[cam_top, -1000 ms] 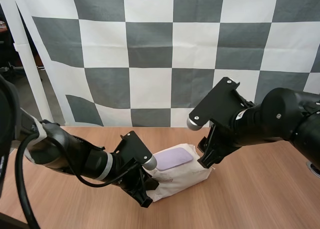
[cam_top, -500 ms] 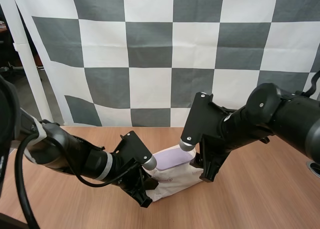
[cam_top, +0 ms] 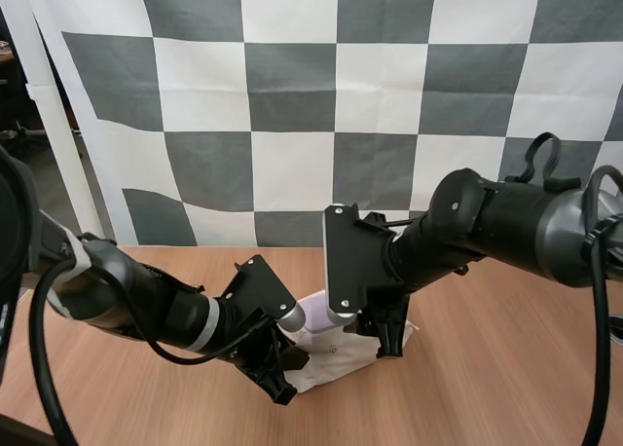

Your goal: Open the wet wipes lid

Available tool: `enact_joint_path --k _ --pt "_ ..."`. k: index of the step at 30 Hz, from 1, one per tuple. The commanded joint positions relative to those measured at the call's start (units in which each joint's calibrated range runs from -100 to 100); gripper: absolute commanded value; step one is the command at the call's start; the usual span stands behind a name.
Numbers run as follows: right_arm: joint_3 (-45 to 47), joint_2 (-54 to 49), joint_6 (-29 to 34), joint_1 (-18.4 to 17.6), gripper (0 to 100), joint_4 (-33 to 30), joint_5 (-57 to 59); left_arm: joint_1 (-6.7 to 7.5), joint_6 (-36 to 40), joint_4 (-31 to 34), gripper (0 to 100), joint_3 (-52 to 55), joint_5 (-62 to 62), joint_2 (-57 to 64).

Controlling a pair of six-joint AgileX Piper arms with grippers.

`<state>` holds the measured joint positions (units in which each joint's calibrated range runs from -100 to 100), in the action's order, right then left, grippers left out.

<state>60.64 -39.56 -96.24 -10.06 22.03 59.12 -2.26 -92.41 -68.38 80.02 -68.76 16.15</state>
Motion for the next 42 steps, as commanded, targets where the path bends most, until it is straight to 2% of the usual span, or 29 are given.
enact_joint_path --k 1,4,15,20,25,27,29,35,42 --pt "0.0 1.4 0.0 -0.3 100 -2.0 -2.1 0.01 -0.9 0.2 0 0.0 0.1 -0.1" --pt "0.0 1.6 0.0 -0.3 100 -4.0 -3.0 0.01 -0.9 0.4 0 0.0 0.1 -0.1" --pt "0.0 5.8 -0.3 -0.3 100 -4.3 -5.3 0.01 -0.9 0.5 0 0.0 0.1 -0.1" --pt "0.0 7.4 -0.3 -0.3 75 -3.7 -6.2 0.01 -0.9 0.9 0 0.0 0.0 -0.1" --pt "0.0 7.9 -0.5 -0.3 73 -1.2 -6.4 0.01 -0.9 0.9 0 0.0 -0.4 -0.1" --pt "0.0 7.9 -0.7 -0.3 68 -0.3 -6.8 0.01 -0.9 0.9 0 0.0 -0.5 -0.1" --pt "0.0 7.9 -0.7 -0.3 55 0.3 -6.8 0.01 -0.9 0.9 0 0.0 -0.5 -0.1" --pt "0.0 7.9 -0.7 -0.3 0 0.4 -7.4 0.01 -0.9 0.9 0 0.0 -0.6 -0.1" --pt "0.0 7.9 -0.7 -0.3 0 0.8 -10.1 0.01 -0.9 1.6 0 0.0 -0.6 -0.1"
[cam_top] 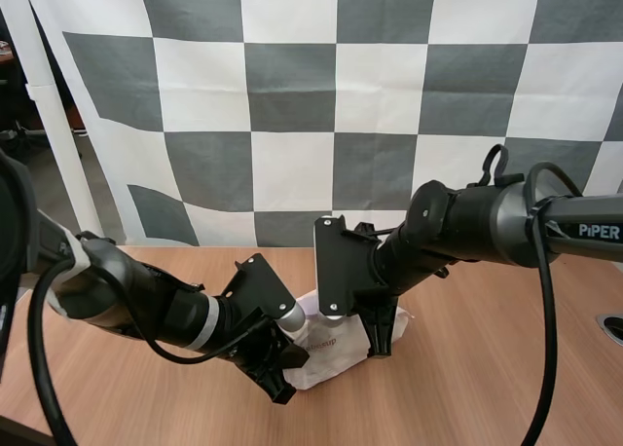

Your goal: Open the wet wipes lid

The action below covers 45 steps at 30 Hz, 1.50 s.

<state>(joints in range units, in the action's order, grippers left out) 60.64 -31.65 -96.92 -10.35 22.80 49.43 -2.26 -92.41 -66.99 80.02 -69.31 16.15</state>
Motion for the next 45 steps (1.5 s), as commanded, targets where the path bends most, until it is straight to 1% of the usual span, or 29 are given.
enact_joint_path --k 1,5,11,18,24,28,36,42,45 --pt "0.0 0.0 0.0 0.0 0 0.1 -0.6 0.01 -0.9 0.3 0 0.0 -0.1 -0.1" --pt "0.0 0.0 0.0 0.0 0 0.0 -0.6 0.01 -0.9 0.3 0 0.0 -0.1 -0.1" --pt "0.0 -2.1 0.0 0.0 0 -2.2 -0.6 0.01 -0.9 1.1 0 0.0 -0.1 -0.1" --pt "-0.1 -2.6 0.0 0.0 0 -3.2 -0.4 0.01 -0.9 1.4 0 0.0 -0.1 -0.1" --pt "-0.1 -2.6 0.4 0.0 0 -5.6 -0.1 0.01 -0.9 1.4 0 0.0 0.7 -0.1" --pt "-0.3 -2.6 0.4 0.0 0 -5.6 0.0 0.01 -0.9 1.4 0 0.0 0.7 -0.1" --pt "-4.9 -2.0 1.6 0.0 0 -4.6 4.1 0.01 -0.9 1.4 0 0.0 0.7 -0.1" --pt "-4.9 -1.6 1.5 0.0 0 -4.1 2.7 0.01 -0.9 1.4 0 0.0 0.4 -0.2" --pt "-4.9 -0.1 1.3 0.0 0 -2.7 -0.5 0.01 -0.9 1.4 0 0.0 0.2 -0.2"
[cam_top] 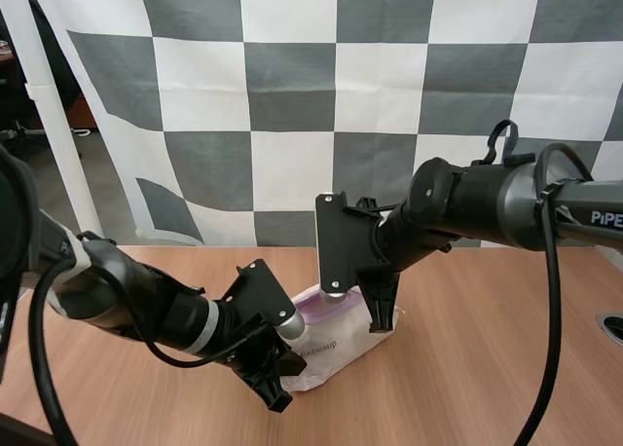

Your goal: Open the wet wipes lid

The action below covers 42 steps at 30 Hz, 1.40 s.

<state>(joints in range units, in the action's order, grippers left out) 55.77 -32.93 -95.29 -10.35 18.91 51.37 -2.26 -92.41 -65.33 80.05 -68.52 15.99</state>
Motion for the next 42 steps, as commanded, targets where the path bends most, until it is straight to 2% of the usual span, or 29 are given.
enact_joint_path --k 1,8,17,22,33,38,42 --pt "0.0 2.0 -1.0 0.0 0 2.1 -5.0 0.01 -0.9 0.0 0 0.0 -0.7 0.0" --pt "-0.7 8.2 -4.4 0.0 0 6.5 -16.4 0.01 -0.9 0.4 0 0.0 -0.9 0.0" --pt "-9.5 15.1 -4.6 0.0 0 12.8 -13.1 0.01 -0.9 0.9 0 0.0 -0.9 0.0" --pt "-11.2 19.3 -4.7 0.0 0 18.1 -13.5 0.01 -0.9 1.2 0 0.0 -0.5 0.0" --pt "-12.3 29.0 -4.7 0.0 0 24.1 -14.2 0.01 -0.9 1.2 0 0.0 0.5 0.0" --pt "-12.3 29.3 -4.7 0.2 0 24.3 -14.5 0.01 -0.9 1.2 0 0.0 0.5 0.0" --pt "-12.3 20.9 -3.9 1.1 0 24.1 -16.3 0.01 -0.9 1.2 0 0.0 0.4 0.0"
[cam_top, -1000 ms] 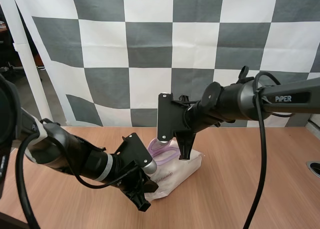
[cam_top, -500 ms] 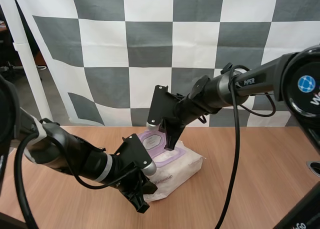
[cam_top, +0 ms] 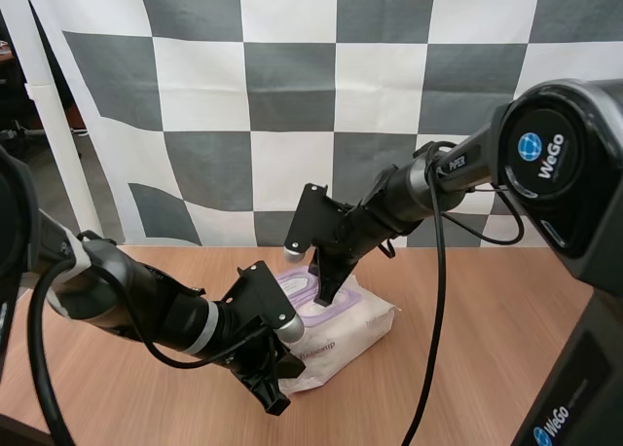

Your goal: Open the wet wipes lid

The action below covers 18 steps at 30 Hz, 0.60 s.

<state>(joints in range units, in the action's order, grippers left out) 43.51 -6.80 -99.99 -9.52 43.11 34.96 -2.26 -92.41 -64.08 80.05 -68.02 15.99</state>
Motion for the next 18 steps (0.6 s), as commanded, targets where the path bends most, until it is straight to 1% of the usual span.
enact_joint_path --k 1,2,3,4,5,6,7,8,10,11,12,16,18 --pt "-0.1 -8.8 3.1 0.6 0 -0.4 0.1 0.01 -0.9 0.0 1 0.0 -0.1 0.0" --pt "-0.1 -12.6 5.6 0.8 0 -1.2 0.3 0.01 -0.9 0.1 6 0.0 -0.1 0.0" --pt "-0.1 -15.9 9.1 1.1 0 -3.2 1.3 0.01 -0.9 0.6 14 0.0 -0.1 0.0" --pt "-0.1 -20.0 13.2 1.3 0 -6.3 2.5 0.01 -0.9 0.9 25 0.0 -0.1 0.0" --pt "-0.1 -23.3 17.0 1.4 0 -9.6 3.7 0.01 -0.9 1.3 41 0.0 -0.1 0.0" --pt "-0.1 -27.6 22.2 1.4 0 -14.8 5.6 0.01 -0.9 1.8 61 0.0 -0.1 0.0" --pt "-0.1 -31.8 27.4 1.4 0 -20.2 7.7 0.01 -0.9 1.8 79 0.0 -0.1 0.0" --pt "-0.1 -35.9 31.6 1.4 0 -25.1 9.6 0.01 -0.9 1.8 100 0.0 0.0 0.0" --pt "-0.1 -42.2 39.7 1.8 0 -33.0 12.8 0.01 -0.9 1.5 100 -0.1 0.9 0.1" --pt "-0.1 -45.0 43.1 2.3 0 -35.3 14.7 0.01 -0.9 2.1 100 -0.5 0.7 0.5" --pt "-0.1 -47.8 44.9 2.9 0 -36.9 16.5 0.01 -0.9 2.7 100 -1.0 -0.2 0.8" --pt "-0.1 -56.9 45.2 4.1 0 -37.9 17.4 0.01 -0.9 2.8 100 -3.6 -5.6 4.6" --pt "-0.1 -60.8 45.2 4.1 0 -36.6 17.7 0.01 -0.7 2.8 100 -5.6 -10.8 8.0"
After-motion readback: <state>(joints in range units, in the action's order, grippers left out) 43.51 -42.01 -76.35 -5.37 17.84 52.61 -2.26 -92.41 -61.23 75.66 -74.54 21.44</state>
